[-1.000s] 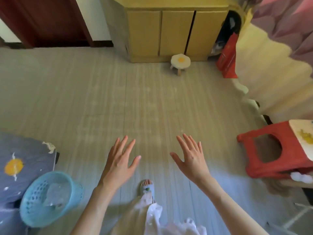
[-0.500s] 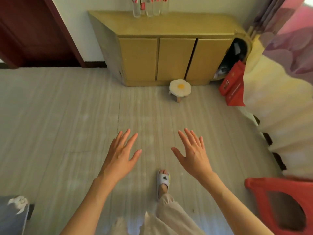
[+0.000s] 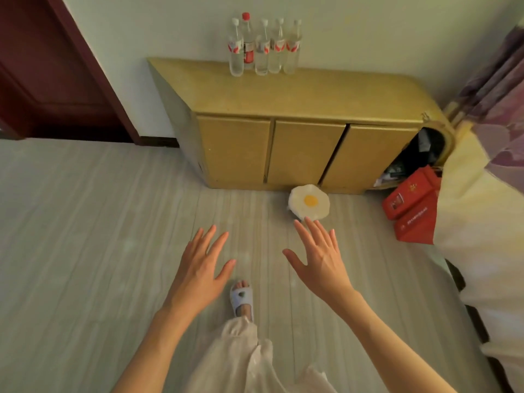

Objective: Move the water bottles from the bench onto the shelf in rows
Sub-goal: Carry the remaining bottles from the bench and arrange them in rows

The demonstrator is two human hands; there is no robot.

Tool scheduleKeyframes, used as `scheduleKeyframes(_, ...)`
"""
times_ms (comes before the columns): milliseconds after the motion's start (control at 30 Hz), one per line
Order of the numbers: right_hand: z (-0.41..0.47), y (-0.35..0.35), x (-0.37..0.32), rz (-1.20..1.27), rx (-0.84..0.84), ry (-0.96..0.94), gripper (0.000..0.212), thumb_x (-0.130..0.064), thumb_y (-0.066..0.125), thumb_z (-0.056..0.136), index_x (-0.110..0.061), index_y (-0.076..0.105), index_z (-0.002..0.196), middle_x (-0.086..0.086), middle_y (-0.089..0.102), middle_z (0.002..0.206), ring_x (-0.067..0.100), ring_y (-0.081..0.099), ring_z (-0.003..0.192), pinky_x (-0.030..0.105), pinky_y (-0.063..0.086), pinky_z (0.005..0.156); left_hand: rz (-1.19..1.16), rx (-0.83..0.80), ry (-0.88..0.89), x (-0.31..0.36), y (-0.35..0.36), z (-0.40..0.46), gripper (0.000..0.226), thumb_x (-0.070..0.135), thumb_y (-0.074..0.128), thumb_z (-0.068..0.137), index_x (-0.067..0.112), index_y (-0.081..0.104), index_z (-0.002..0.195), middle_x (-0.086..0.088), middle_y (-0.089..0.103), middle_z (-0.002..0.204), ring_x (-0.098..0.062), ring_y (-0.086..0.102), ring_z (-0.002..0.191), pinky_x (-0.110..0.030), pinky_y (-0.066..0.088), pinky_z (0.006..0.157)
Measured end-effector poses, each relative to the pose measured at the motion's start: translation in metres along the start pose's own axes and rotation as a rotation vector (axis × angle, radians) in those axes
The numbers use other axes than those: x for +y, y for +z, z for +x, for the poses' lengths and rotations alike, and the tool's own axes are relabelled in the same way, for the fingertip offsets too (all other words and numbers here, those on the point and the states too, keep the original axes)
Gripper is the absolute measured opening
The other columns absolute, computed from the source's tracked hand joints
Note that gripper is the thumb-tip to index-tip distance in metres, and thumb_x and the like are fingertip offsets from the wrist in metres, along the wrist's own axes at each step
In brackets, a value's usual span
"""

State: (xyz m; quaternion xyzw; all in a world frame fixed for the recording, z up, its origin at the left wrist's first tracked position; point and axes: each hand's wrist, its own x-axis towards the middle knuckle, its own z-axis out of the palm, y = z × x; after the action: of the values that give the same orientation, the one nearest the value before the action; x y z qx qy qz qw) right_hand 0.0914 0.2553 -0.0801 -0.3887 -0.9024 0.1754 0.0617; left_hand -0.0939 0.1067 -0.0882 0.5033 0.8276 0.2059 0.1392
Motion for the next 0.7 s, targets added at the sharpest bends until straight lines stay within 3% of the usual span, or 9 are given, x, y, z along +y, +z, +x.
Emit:
scheduleKeyframes(200,0.151,-0.009,0.022,0.025,0.052,0.05,0.061,-0.045,0.047,0.089,-0.017,0.031,0.141,0.011,0.03,0.15,0.028,0.02,0.141,0.047,0.009,0.115,-0.043,-0.013,0.021,-0.027,-0.018,0.164,0.075,0.062,0.021,0.077,0.021,0.026,0.14,-0.006,0.018,0.152,-0.022,0.008,0.142,-0.038,0.013,0.114)
scheduleKeyframes(333,0.252,-0.026,0.018,0.04,0.074,0.051,0.061,-0.044,0.048,0.09,-0.016,0.03,0.141,0.011,0.029,0.15,0.028,0.019,0.141,0.047,0.011,0.115,-0.02,0.051,0.068,-0.041,-0.051,0.269,0.073,0.059,0.021,0.078,0.019,0.031,0.139,-0.008,0.023,0.151,-0.023,0.012,0.141,-0.034,0.013,0.111)
scheduleKeyframes(700,0.46,-0.022,0.037,0.07,0.024,0.079,0.061,-0.041,0.05,0.09,-0.017,0.029,0.142,0.011,0.028,0.15,0.027,0.019,0.141,0.045,0.009,0.115,-0.023,-0.064,0.054,-0.081,-0.066,0.466,0.073,0.061,0.02,0.078,0.023,0.025,0.141,-0.005,0.017,0.153,-0.02,0.007,0.142,-0.035,0.013,0.113)
